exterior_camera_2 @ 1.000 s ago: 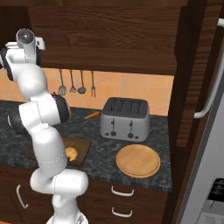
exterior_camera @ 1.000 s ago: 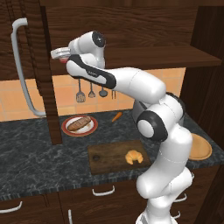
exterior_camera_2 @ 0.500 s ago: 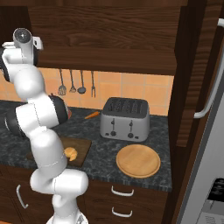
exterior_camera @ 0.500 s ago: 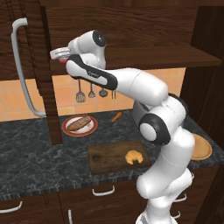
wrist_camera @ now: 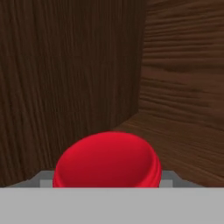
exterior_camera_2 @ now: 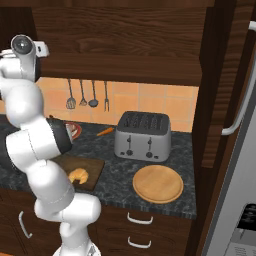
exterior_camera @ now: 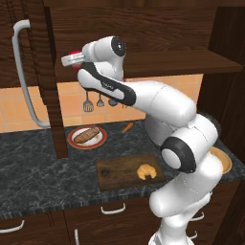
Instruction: From the different types of pastries on the counter, select a croissant and place it on the cutting board. Then retrieve a jar of jam from the cabinet and place it alongside the croissant on the cutting board.
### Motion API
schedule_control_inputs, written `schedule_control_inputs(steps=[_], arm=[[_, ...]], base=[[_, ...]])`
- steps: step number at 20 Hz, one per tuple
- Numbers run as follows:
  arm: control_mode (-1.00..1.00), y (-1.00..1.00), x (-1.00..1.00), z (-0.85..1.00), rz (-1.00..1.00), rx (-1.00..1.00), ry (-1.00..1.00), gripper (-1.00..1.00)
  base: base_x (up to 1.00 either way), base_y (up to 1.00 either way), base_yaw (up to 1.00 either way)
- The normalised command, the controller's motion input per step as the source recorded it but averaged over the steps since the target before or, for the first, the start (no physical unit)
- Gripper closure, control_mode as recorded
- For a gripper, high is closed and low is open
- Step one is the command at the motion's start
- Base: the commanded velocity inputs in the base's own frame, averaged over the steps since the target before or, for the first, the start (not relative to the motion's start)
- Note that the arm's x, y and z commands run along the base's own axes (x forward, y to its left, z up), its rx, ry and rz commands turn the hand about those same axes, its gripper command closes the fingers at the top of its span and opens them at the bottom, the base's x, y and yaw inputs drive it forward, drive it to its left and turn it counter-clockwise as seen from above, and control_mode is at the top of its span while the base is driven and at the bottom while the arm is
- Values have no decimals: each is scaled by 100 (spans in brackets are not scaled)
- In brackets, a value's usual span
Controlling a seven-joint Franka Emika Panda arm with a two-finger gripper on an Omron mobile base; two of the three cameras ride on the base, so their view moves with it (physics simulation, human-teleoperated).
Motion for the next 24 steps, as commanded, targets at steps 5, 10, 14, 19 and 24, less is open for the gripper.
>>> schedule_control_inputs(steps=[5,10,14,19,24], arm=[[-100,-42,-77,0,-1,3,-2,100],[-100,-46,-95,0,-1,3,0,100],[-100,-40,-100,0,0,1,0,100],[-100,-39,-100,0,0,0,-1,100],[-100,-35,-100,-4,0,0,-4,100]], base=[[0,0,0],[0,0,0],[0,0,0],[0,0,0],[0,0,0]])
